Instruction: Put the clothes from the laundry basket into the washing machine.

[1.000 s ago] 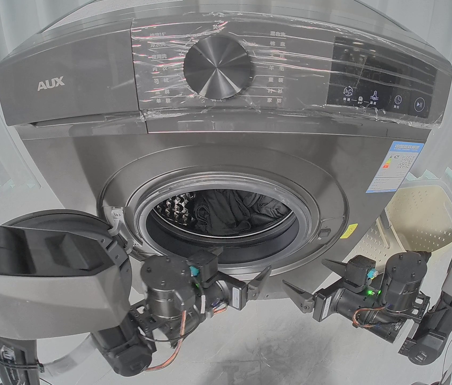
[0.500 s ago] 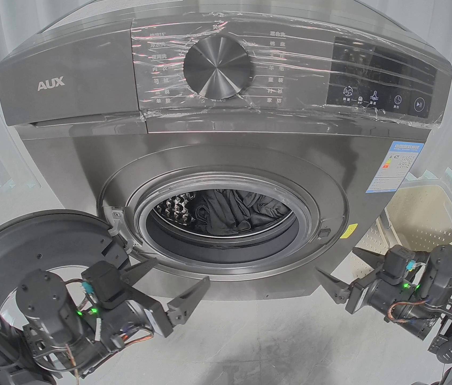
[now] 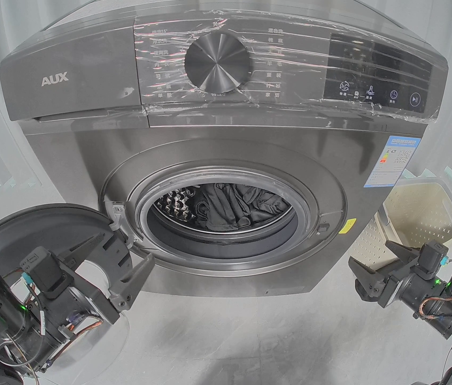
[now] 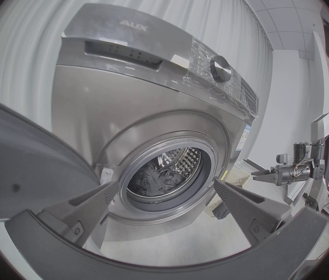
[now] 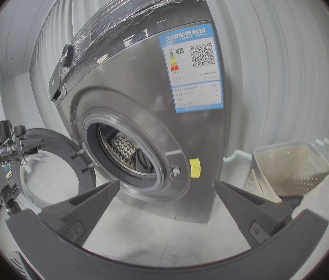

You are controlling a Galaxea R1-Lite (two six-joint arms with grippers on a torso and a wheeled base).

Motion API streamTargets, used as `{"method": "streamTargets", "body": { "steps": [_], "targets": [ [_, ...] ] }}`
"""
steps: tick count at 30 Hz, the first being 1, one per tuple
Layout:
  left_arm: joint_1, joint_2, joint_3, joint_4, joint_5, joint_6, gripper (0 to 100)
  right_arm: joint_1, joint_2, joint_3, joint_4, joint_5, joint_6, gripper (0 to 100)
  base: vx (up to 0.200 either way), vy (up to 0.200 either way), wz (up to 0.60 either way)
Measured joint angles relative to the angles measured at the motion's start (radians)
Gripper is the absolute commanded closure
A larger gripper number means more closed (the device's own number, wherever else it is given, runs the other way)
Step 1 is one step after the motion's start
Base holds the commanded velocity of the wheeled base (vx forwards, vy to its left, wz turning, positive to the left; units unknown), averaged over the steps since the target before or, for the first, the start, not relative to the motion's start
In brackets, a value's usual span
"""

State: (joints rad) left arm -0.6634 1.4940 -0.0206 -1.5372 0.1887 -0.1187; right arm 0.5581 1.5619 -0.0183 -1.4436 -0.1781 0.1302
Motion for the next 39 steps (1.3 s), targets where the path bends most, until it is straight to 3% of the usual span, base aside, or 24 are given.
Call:
{"method": "streamTargets", "body": {
  "steps": [9,17,23,27,33,37,39],
  "targets": [
    [0.027,-0.143,0.003,0.159,0.043,0.027,0,-0.029,-0.226,0.001,0.401,0.0,0.003,0,-0.2,0.0,0.0],
    [0.044,-0.369,0.003,0.457,0.056,0.033,0,-0.072,-0.563,0.001,0.778,-0.03,-0.006,0,-0.2,0.0,0.0],
    [0.083,-0.572,0.003,0.698,0.053,0.029,0,-0.156,-0.807,0.001,0.95,-0.055,-0.03,0,-0.033,0.0,0.0],
    [0.145,-0.734,0.003,0.877,0.044,0.028,0,-0.25,-0.975,0.001,1.076,-0.063,-0.047,0,0.0,0.0,0.0],
    [0.271,-0.952,0.003,1.042,-0.013,0.03,0,-0.38,-1.227,0.001,1.259,-0.058,-0.076,0,0.0,0.0,0.0],
    [0.397,-1.064,0.003,1.17,-0.047,0.058,0,-0.453,-1.349,0.001,1.369,-0.041,-0.1,0,0.0,0.0,0.0],
    [0.447,-1.118,0.003,1.234,-0.075,0.069,0,-0.483,-1.398,0.0,1.403,-0.011,-0.11,0,0.0,0.0,0.0]
  ]
}}
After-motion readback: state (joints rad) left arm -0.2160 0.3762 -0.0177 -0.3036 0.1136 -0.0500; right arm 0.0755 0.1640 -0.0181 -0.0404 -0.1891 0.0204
